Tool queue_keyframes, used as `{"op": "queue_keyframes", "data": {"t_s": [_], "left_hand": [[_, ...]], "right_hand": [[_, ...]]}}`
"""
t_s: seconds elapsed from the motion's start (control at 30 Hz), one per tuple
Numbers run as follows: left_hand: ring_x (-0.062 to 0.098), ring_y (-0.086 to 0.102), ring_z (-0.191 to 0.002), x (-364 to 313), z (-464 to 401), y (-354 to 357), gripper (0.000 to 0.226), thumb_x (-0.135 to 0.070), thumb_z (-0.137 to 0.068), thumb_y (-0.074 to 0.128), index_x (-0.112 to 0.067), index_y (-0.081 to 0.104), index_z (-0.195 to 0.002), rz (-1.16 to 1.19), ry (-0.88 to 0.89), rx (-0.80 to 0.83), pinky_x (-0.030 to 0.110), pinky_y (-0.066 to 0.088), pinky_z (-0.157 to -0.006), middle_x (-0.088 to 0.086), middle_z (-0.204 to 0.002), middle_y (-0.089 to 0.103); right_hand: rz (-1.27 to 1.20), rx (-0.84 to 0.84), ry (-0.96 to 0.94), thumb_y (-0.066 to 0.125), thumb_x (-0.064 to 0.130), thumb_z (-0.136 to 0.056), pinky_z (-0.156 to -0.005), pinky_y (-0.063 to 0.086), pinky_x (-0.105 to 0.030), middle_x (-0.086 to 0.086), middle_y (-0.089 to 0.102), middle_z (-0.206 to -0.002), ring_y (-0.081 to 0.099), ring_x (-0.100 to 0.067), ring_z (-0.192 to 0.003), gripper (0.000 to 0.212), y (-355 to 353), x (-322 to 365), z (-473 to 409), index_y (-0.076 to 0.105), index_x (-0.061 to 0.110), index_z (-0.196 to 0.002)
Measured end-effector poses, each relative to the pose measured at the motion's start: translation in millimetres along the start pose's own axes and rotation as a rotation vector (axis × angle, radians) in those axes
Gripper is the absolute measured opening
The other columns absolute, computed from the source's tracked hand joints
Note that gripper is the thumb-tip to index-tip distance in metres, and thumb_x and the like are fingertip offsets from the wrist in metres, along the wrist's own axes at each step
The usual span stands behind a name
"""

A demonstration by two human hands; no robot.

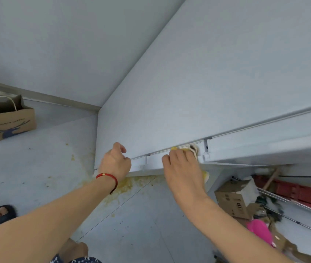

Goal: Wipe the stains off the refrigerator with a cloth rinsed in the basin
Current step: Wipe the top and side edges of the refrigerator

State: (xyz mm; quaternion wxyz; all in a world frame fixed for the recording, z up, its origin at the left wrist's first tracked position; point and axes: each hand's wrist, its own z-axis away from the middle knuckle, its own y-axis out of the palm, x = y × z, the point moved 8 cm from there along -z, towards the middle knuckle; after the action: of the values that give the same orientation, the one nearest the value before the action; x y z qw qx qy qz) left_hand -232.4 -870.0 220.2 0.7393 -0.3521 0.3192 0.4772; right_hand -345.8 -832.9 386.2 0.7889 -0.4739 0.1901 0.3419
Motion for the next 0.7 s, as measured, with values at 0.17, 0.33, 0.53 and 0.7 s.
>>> {"op": "queue_keyframes", "data": {"t_s": [0.17, 0.33, 0.53, 0.7], "left_hand": [[0.026, 0.065, -0.087, -15.5, 16.9, -6.2, 0.026, -0.005, -0.089, 0.048, -0.02, 0.052, -0.11, 0.019, 0.037, 0.054, 0.045, 0.059, -0.08, 0.001, -0.093, 0.065], [0.015, 0.059, -0.08, 15.9, 11.0, -35.4, 0.025, -0.005, -0.091, 0.049, -0.019, 0.052, -0.111, -0.043, 0.02, 0.042, 0.029, 0.047, -0.062, 0.0, -0.093, 0.065], [0.028, 0.062, -0.086, 82.0, -0.6, -65.6, 0.023, -0.006, -0.091, 0.051, -0.018, 0.053, -0.111, -0.127, -0.123, -0.024, 0.034, 0.049, -0.07, 0.006, -0.096, 0.066], [0.021, 0.057, -0.072, 143.6, -14.9, -69.9, 0.022, -0.005, -0.094, 0.049, -0.016, 0.052, -0.113, -0.17, -0.216, -0.063, 0.031, 0.044, -0.06, 0.0, -0.083, 0.061]], "right_hand": [[0.062, -0.114, 0.118, 0.047, 0.005, -0.049, -0.072, 0.038, -0.039, -0.006, 0.054, -0.077, 0.052, -0.027, -0.075, 0.036, -28.5, -42.5, 33.8, 0.058, 0.014, -0.082], [0.121, -0.262, 0.033, 0.024, -0.004, -0.072, -0.084, 0.033, -0.043, -0.011, 0.058, -0.082, 0.054, -0.032, -0.082, 0.043, 9.3, 1.8, 6.8, 0.062, 0.006, -0.089], [0.136, -0.053, -0.158, 0.072, 0.016, -0.081, -0.105, 0.047, -0.046, -0.019, 0.07, -0.109, 0.063, -0.035, -0.107, 0.041, 110.7, 88.5, -74.4, 0.07, -0.001, -0.118], [0.397, 0.018, -0.214, 0.043, 0.019, -0.105, -0.123, 0.024, -0.056, -0.034, 0.045, -0.151, 0.041, -0.046, -0.143, 0.057, 179.5, 160.5, -118.9, 0.035, -0.015, -0.15]]}}
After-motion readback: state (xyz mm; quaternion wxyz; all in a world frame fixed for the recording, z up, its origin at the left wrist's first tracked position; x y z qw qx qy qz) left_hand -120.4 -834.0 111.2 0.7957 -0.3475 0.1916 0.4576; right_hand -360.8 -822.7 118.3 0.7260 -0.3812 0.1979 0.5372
